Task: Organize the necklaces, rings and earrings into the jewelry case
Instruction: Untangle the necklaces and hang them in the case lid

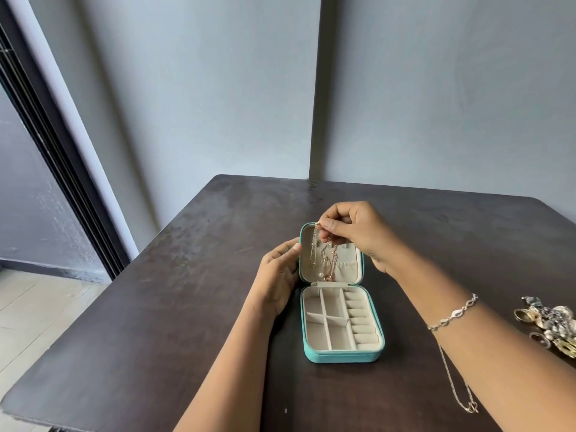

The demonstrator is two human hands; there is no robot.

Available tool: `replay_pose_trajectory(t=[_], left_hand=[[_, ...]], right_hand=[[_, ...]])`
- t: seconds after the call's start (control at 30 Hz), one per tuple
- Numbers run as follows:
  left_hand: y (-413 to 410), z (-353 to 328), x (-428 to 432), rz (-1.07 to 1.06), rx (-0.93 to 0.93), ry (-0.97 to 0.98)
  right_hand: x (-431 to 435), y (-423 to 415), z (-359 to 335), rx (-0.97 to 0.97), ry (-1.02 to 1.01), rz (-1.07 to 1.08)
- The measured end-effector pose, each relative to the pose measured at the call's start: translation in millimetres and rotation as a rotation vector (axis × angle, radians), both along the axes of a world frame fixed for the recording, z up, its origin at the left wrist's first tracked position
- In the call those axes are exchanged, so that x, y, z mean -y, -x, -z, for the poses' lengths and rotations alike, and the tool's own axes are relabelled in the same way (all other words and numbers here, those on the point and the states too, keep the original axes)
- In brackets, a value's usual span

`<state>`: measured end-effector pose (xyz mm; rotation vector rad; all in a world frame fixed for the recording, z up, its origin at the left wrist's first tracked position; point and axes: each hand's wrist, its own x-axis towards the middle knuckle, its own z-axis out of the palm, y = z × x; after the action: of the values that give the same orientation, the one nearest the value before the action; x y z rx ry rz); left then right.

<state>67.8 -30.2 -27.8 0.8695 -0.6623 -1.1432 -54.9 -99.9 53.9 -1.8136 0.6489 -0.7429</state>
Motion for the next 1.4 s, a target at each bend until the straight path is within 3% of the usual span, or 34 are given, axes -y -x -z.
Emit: replay_pose_trajectory(t=[0.27, 0.47, 0.8, 1.07, 1.4], left_hand=[[0, 2, 4, 0.018, 0.013, 0.018], [-1, 7, 6, 0.034, 0.025, 0.027], [-3, 12, 11, 0.035, -0.006, 0.048], [-4, 13, 11, 0.022, -0.004, 0.031], [-6, 14, 12, 0.031, 0.021, 0.024]], right_hand=[[6, -1, 10, -0.067, -0.016, -0.012], [20, -11, 31, -0.290, 0.665, 0.207], [33, -15, 48, -0.257, 1.162, 0.322], [36, -13, 51, -0.279, 1.195, 0.296], [34, -12, 46, -0.242, 0.995, 0.281]])
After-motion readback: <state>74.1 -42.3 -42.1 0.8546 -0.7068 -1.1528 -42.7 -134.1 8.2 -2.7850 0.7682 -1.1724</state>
